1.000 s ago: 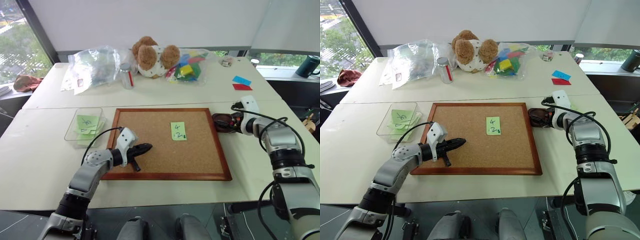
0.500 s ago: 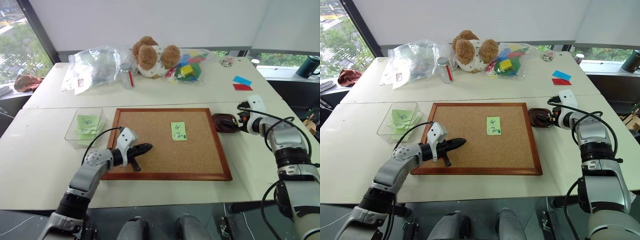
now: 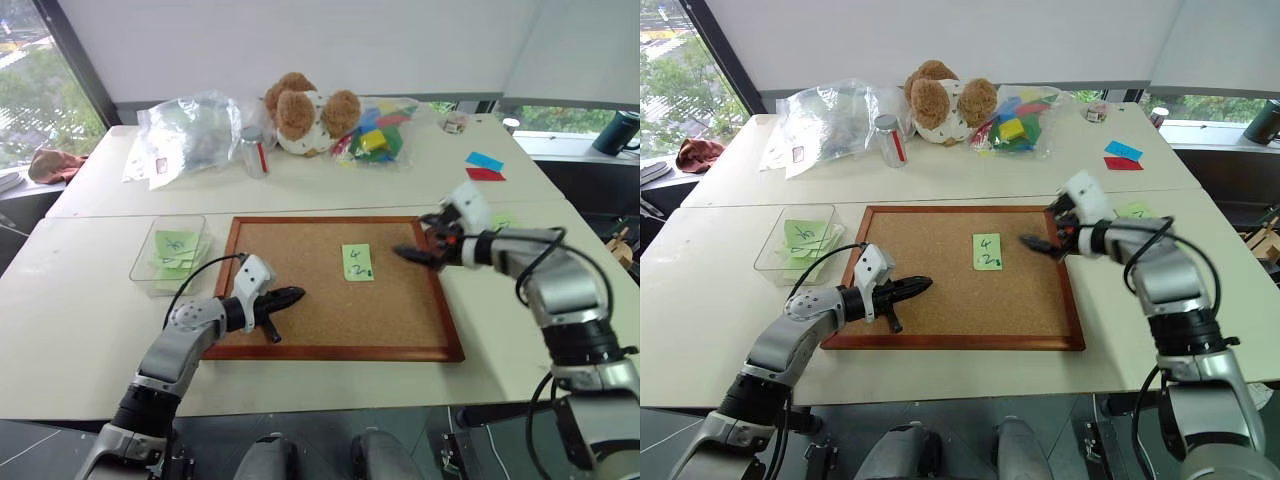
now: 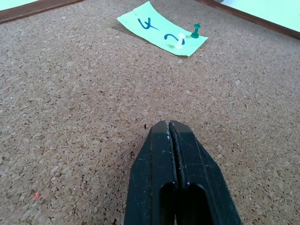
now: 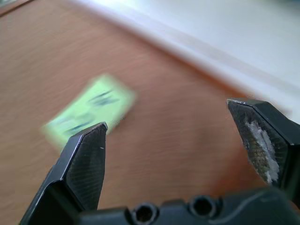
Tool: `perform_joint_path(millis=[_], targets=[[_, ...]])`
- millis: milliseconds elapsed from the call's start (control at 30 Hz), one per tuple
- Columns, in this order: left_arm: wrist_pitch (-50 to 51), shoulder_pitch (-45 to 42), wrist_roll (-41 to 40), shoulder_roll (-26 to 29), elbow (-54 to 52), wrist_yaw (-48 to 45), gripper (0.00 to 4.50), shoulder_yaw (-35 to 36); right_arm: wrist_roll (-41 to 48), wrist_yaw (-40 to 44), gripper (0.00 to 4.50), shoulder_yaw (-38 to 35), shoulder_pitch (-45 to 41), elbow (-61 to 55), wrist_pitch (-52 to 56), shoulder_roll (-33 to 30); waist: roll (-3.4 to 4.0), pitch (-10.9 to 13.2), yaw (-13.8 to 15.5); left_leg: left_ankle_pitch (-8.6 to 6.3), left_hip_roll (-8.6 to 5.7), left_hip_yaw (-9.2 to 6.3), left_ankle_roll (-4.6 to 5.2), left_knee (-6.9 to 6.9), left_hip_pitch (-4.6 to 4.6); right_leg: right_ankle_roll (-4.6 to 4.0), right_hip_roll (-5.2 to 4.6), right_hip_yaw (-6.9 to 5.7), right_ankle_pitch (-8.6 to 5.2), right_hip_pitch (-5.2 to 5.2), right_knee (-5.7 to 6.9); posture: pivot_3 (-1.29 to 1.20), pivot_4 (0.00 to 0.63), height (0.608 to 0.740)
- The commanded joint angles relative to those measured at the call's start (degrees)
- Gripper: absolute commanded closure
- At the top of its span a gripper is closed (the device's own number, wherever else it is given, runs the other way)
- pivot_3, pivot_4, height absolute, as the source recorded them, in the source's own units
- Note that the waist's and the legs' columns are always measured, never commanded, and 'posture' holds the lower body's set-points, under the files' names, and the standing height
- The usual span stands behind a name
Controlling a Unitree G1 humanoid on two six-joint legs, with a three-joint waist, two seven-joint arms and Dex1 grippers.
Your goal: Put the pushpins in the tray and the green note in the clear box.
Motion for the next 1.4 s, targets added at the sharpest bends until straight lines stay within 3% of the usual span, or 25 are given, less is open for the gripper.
perform_joint_path(millis=[33,167,200,267,433,833,967,1133,1400], targets=[[0.9,0.8,1.6,0.5,2.1,0.2,4.5,-0.6,0.4,-1.1,0.04,2.0,0.1,-5.0,1.3,1.8,0.0,0.0,0.0,0.0,0.0,0.0,0.0,0.01,0.0,0.0,0.0,0.0,0.0,0.0,0.0,0.0,0.15,0.74],[1.0,0.8,1.5,0.6,2.1,0.2,4.5,-0.5,0.1,-1.6,0.04,4.2,0.8,-5.4,1.9,3.3,-0.01,0.0,0.0,0.0,0.0,-0.01,0.0,-0.01,0.0,0.0,0.0,-0.02,0.0,-0.02,-0.01,0.0,0.15,0.74],[1.0,0.8,1.6,0.6,2.0,0.2,4.5,-0.5,0.0,-1.8,0.27,4.5,1.0,-5.0,1.9,3.7,-0.01,0.0,0.0,0.0,0.0,-0.01,0.0,-0.01,0.0,0.0,0.0,-0.02,0.0,-0.02,-0.01,0.0,0.15,0.74],[1.1,0.9,1.6,0.7,1.9,0.2,4.5,-0.4,-0.4,-2.0,0.83,5.2,1.2,-4.2,1.5,4.1,-0.01,0.0,0.0,0.0,0.0,-0.01,0.0,-0.02,0.0,0.0,0.0,-0.02,0.0,-0.02,-0.01,0.0,0.15,0.74],[1.2,1.5,1.5,0.9,1.3,0.5,4.5,-0.2,-0.7,-2.2,3.18,5.8,1.3,-2.6,1.3,4.5,-0.01,0.0,0.0,0.0,0.0,0.0,0.0,-0.01,0.0,0.0,0.0,-0.02,0.0,-0.02,-0.01,0.0,0.15,0.74],[1.6,2.1,1.4,1.0,0.3,0.9,4.5,-0.1,-0.5,-2.4,3.18,6.2,1.2,-0.9,1.8,5.1,-0.01,0.0,-0.1,0.0,0.0,-0.01,0.0,-0.03,0.0,0.0,0.0,-0.02,0.0,-0.04,-0.01,0.0,0.15,0.74],[1.7,2.2,1.4,1.1,0.2,1.0,4.5,-0.2,-0.5,-2.4,4.48,6.2,1.0,-1.0,2.0,5.0,-0.01,0.0,-0.1,0.0,0.0,-0.01,0.0,-0.03,0.0,0.0,0.0,-0.02,0.0,-0.04,-0.01,0.0,0.15,0.74],[1.8,2.4,1.6,1.1,0.3,1.0,4.5,-0.5,0.5,-2.2,4.48,4.9,0.4,-2.9,3.2,4.4,-0.01,0.0,-0.1,0.0,0.0,-0.01,0.0,-0.04,0.0,-0.01,0.0,-0.02,0.0,-0.04,-0.01,0.0,0.15,0.74],[2.2,2.8,1.8,1.1,0.2,1.0,4.5,-1.2,5.4,-3.1,4.48,-4.0,-3.8,-8.4,9.2,0.5,-0.01,0.0,0.0,0.0,0.0,-0.01,0.0,-0.06,-0.03,0.0,0.0,-0.02,0.0,-0.08,-0.03,0.0,0.15,0.74]])
